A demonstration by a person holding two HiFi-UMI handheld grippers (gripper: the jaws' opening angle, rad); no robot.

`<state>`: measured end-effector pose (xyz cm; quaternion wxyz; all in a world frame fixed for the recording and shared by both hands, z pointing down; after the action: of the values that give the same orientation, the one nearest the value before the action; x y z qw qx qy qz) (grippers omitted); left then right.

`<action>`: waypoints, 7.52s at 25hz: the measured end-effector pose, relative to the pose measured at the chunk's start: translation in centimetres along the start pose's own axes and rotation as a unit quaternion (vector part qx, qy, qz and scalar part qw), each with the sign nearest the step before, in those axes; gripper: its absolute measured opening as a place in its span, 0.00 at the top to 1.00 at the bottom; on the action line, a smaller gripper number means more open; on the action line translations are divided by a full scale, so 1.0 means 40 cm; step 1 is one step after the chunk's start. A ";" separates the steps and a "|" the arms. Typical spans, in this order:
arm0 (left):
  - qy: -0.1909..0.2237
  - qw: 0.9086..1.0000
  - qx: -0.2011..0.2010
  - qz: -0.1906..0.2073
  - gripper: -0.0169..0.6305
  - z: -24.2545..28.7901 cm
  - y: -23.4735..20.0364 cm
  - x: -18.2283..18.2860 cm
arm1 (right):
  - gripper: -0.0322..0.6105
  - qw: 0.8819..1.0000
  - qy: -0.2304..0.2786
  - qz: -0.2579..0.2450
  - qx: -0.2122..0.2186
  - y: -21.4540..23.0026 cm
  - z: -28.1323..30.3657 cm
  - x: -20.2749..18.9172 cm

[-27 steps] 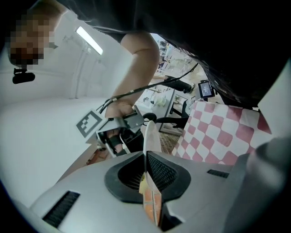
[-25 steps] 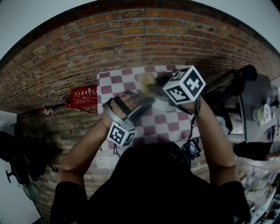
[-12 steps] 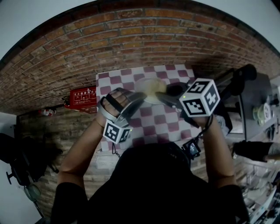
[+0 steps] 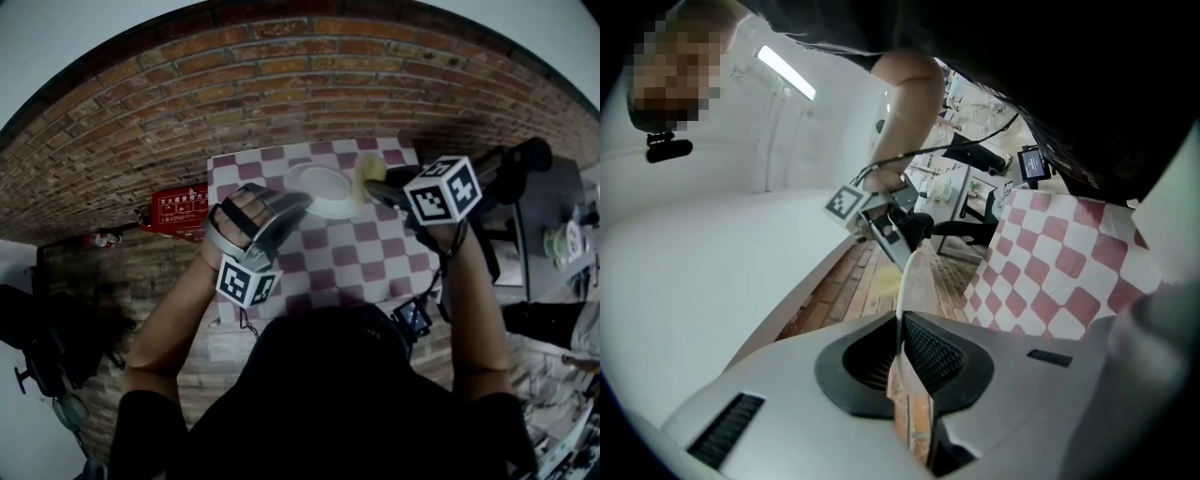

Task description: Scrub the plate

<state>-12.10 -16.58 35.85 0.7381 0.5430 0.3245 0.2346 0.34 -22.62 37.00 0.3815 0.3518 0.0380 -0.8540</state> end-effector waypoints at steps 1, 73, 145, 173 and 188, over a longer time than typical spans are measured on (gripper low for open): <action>0.005 1.000 0.001 0.001 0.93 -0.001 -0.004 0.010 | 0.88 1.000 -0.004 0.002 -0.007 0.018 0.010 0.000; 0.014 1.000 0.002 -0.020 0.94 0.000 -0.002 0.031 | 0.88 0.998 0.058 -0.025 0.020 -0.081 -0.041 0.051; 0.016 0.995 -0.070 -0.071 0.94 0.095 0.107 0.155 | 0.88 0.994 0.031 -0.047 0.097 -0.149 -0.054 -0.056; -0.054 0.800 -0.126 -0.584 0.94 0.258 0.363 0.077 | 0.88 0.992 -0.009 0.123 -0.015 0.270 -0.062 -0.457; -0.097 0.654 -0.121 -0.740 0.94 0.307 0.520 0.029 | 0.88 0.986 -0.029 0.164 -0.023 0.284 -0.010 -0.580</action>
<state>-2.16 -17.49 57.87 0.7538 0.0482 0.5139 -0.4067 18.99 -16.00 53.64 0.5250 0.3197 -0.0118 -0.7887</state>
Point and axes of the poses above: the fingertips, and each gripper's own axes: z forward along the fingers, y to its right, x out of its top, the point moved 2 cm from there along -z, backward along the fingers, and after that the axes turned 5 degrees about -x, right-handed, at the moved point
